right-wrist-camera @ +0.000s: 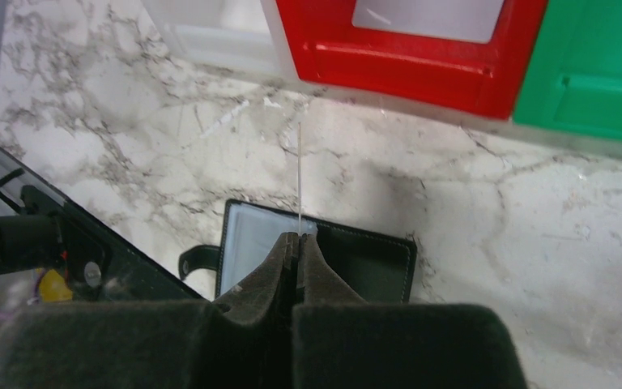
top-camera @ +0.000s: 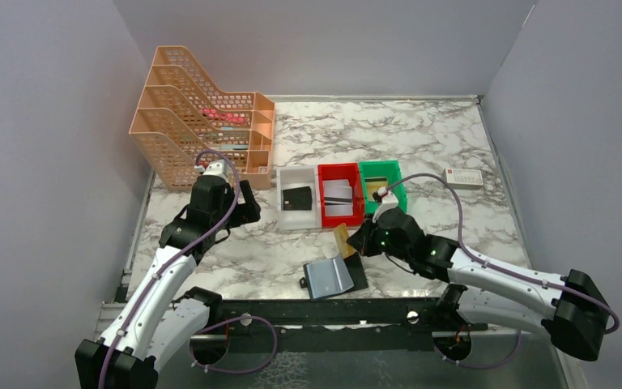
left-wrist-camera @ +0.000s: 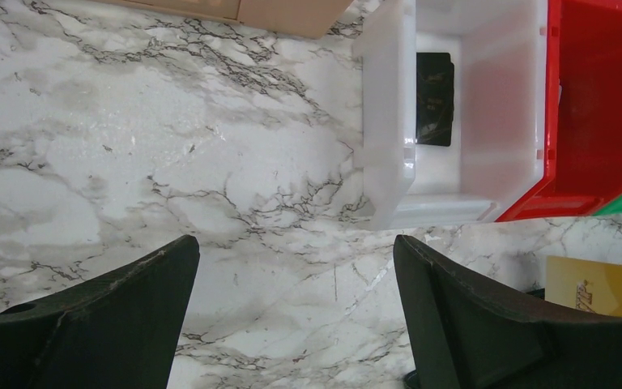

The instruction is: Take the credit cards out of the card holder

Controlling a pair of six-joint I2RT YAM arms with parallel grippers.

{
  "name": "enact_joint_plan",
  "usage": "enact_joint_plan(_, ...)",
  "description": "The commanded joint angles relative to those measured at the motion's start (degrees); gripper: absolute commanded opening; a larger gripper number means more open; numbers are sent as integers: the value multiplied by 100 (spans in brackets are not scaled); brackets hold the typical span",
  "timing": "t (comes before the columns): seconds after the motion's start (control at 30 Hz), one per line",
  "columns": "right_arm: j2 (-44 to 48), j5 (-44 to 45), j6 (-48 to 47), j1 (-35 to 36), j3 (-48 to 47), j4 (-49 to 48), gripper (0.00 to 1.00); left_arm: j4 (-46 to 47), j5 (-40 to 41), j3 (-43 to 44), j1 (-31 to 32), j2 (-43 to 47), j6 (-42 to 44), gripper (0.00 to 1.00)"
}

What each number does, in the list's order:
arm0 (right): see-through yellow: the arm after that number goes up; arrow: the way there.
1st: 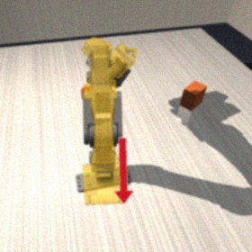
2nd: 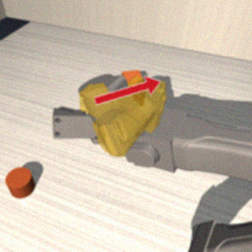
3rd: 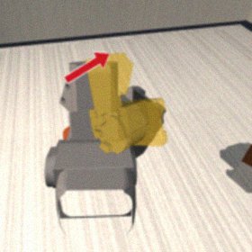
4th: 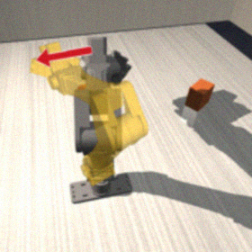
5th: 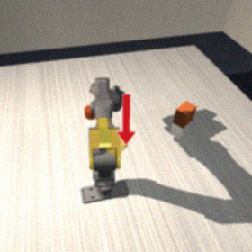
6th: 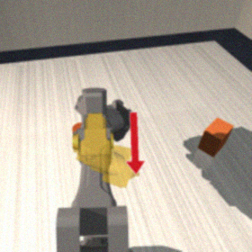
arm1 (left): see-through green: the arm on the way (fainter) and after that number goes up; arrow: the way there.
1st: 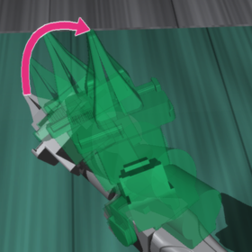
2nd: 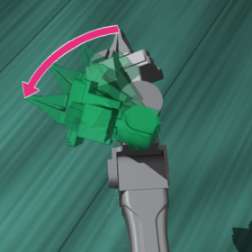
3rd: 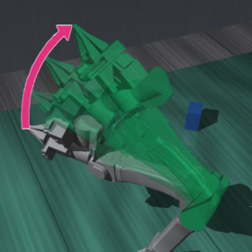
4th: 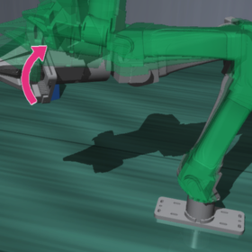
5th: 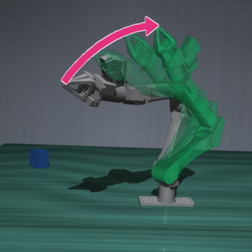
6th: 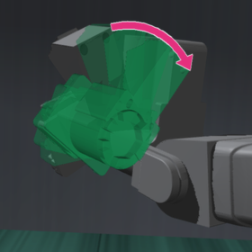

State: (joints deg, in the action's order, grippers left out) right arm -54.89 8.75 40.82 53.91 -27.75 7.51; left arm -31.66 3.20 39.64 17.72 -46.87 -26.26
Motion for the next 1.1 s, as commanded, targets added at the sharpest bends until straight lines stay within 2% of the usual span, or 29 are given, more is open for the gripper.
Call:
enact_joint_plan(0.0,-201,-354,-303,-207,-387,-520,1,108,-60,-54,-22,69,69,93)
enact_joint_plan(0.23,-667,-803,-407,-497,-655,-843,1,129,-41,-86,-22,143,64,93)
enact_joint_plan(0.47,-900,-708,-518,-656,-785,-782,1,133,-43,-88,-24,134,69,93)
enact_joint_plan(0.8,-416,-841,-1129,-2272,-1170,-89,1,138,-58,-87,-23,138,77,93)
enact_joint_plan(1.07,-447,-319,-1676,-2874,-1550,413,1,153,-88,-92,-23,138,79,93)
